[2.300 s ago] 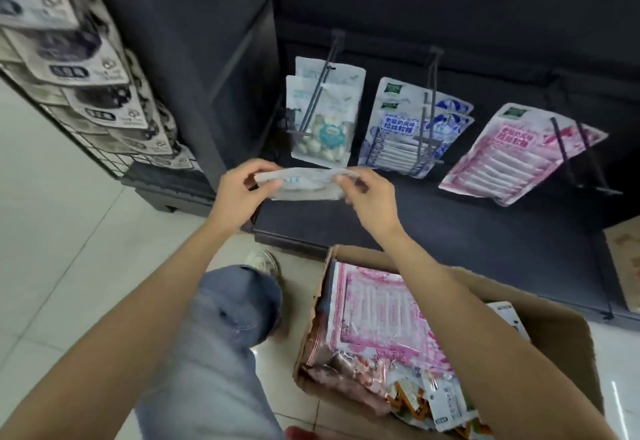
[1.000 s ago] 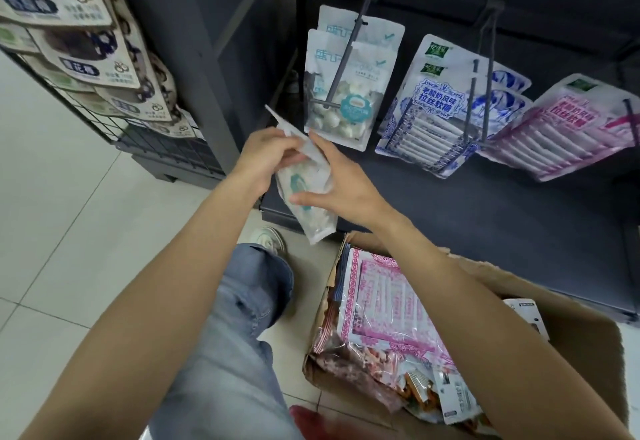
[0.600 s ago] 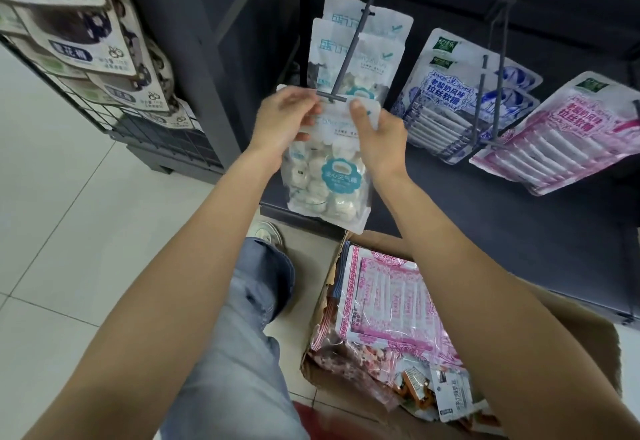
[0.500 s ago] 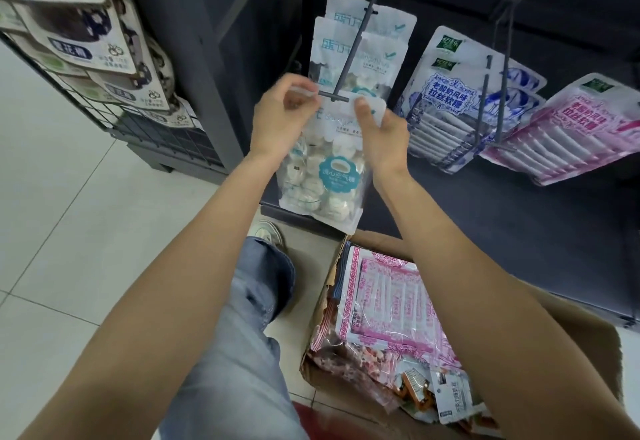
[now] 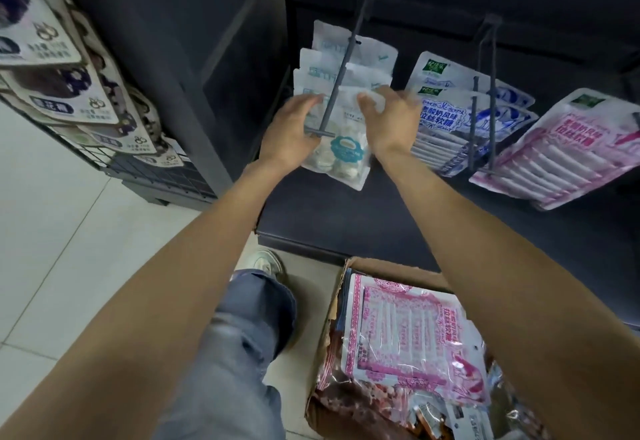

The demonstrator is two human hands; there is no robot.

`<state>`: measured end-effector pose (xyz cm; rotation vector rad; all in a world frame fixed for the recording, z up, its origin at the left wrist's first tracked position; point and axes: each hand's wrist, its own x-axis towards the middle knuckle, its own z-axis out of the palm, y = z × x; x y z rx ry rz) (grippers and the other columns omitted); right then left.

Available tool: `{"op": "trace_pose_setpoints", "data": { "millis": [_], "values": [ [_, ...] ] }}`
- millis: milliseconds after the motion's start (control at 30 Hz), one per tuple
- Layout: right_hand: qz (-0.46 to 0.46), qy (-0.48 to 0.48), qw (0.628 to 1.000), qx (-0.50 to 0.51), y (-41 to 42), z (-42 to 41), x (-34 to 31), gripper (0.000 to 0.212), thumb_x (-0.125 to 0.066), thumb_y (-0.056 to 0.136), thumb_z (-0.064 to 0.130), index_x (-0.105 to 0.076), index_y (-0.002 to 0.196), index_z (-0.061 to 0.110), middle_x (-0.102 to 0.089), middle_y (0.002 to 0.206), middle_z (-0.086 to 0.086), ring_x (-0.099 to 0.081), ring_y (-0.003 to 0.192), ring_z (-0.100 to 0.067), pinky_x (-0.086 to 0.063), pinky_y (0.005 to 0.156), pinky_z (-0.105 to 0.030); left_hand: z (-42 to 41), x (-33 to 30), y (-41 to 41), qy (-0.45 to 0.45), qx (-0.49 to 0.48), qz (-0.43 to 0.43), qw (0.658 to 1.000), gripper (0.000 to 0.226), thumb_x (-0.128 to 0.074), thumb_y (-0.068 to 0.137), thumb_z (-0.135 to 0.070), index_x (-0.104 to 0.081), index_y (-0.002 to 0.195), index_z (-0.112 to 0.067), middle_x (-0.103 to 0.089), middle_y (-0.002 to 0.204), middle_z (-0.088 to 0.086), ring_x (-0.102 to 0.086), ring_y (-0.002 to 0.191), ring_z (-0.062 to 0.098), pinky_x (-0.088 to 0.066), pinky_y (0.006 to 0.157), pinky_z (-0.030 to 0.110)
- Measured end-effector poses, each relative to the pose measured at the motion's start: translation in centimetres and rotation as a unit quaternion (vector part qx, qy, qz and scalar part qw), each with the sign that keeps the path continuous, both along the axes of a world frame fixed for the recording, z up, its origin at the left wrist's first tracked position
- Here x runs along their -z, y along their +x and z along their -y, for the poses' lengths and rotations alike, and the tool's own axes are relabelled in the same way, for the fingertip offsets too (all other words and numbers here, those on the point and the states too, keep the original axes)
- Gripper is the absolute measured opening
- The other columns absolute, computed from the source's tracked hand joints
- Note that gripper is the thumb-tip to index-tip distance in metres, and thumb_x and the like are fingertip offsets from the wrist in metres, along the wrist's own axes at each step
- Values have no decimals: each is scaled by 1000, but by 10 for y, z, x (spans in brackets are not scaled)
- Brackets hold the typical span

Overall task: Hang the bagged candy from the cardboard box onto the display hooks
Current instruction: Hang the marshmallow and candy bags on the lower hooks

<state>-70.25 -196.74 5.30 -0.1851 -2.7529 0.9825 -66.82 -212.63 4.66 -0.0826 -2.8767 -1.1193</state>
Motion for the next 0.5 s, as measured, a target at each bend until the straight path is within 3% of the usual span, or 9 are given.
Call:
{"op": "trace_pose_setpoints", "data": {
  "millis": [167, 267, 367, 433, 500],
  "values": [
    [-70, -38, 996, -27, 24, -15, -4, 37, -63, 89, 18, -52, 123, 10, -49, 124, -12, -46, 114, -25, -36, 83, -24, -9, -1, 11, 25, -57, 26, 998, 47, -60, 87, -12, -50, 132, -17, -51, 131, 5, -51, 116, 20, -42, 94, 29],
    [-76, -115, 988, -70, 89, -39, 12, 32, -58, 87, 6, -55, 120, 7, -54, 117, -10, -52, 106, -23, -43, 89, -30, -26, 9, 47, 76, -113, 99, 986, 30, -56, 91, -19, -55, 120, -16, -60, 112, -2, -57, 103, 16, -42, 85, 26],
    [37, -88, 991, -89, 174, -82, 47, 27, -55, 89, 3, -60, 115, 9, -64, 110, -5, -59, 103, -21, -46, 92, -33, -56, 24, 98, 115, -101, 156, 976, 13, -54, 91, -24, -58, 103, -23, -64, 88, -11, -61, 91, 12, -46, 83, 28],
    [142, -41, 986, -80, 231, -119, 78, 24, -56, 89, 6, -62, 112, 10, -68, 105, -7, -63, 100, -25, -48, 92, -39, -80, 41, 133, 92, -40, 176, 979, 5, -54, 90, -27, -57, 94, -28, -68, 78, -13, -65, 85, 10, -49, 82, 30],
    [245, 10, 968, -53, 279, -155, 104, 30, -58, 90, 13, -60, 120, 13, -65, 118, -8, -59, 110, -29, -46, 96, -44, -104, 62, 166, 26, 38, 196, 980, 10, -56, 90, -30, -57, 100, -28, -67, 90, -12, -63, 91, 10, -49, 82, 30]
  ]
}}
